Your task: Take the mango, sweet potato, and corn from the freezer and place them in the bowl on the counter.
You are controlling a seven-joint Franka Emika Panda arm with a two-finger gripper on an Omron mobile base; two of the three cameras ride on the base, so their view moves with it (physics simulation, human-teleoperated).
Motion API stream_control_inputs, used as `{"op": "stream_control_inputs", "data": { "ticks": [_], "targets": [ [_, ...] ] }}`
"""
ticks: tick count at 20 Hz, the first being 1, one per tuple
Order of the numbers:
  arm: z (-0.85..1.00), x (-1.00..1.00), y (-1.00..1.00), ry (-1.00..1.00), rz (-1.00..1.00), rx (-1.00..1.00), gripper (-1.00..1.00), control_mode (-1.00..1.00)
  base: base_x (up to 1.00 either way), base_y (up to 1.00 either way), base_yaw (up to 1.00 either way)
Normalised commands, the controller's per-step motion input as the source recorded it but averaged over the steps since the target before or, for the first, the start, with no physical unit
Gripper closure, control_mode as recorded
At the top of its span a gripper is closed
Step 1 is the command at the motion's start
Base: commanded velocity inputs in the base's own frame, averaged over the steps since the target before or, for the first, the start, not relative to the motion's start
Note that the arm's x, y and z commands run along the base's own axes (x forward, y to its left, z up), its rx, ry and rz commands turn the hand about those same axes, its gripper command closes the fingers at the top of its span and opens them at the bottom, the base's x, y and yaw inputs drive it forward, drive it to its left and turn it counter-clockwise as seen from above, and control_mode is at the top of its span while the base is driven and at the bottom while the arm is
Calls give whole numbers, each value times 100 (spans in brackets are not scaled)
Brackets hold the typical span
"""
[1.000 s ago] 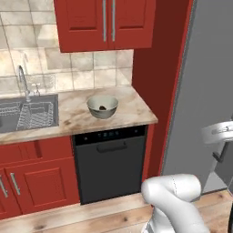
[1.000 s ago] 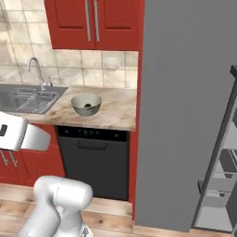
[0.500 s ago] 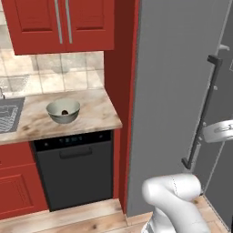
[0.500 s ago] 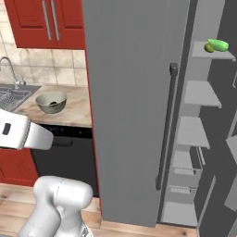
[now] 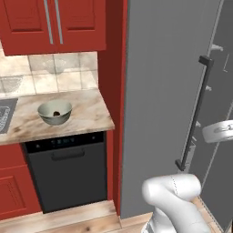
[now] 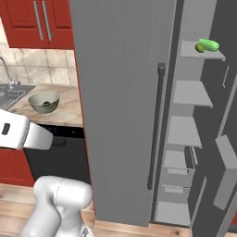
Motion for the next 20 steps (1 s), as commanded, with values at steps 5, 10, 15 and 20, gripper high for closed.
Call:
{"op": "stream_control_inputs", "data": {
  "ticks": [5,10,15,20],
  "targets": [
    [0,0,0,0,0,0,-100,100,33,-41,0],
    [0,0,0,0,0,0,-100,100,29,-59,0],
    [0,0,0,0,0,0,-100,100,36,-60,0],
    [0,0,0,0,0,0,-100,100,53,-42,0]
  ]
}}
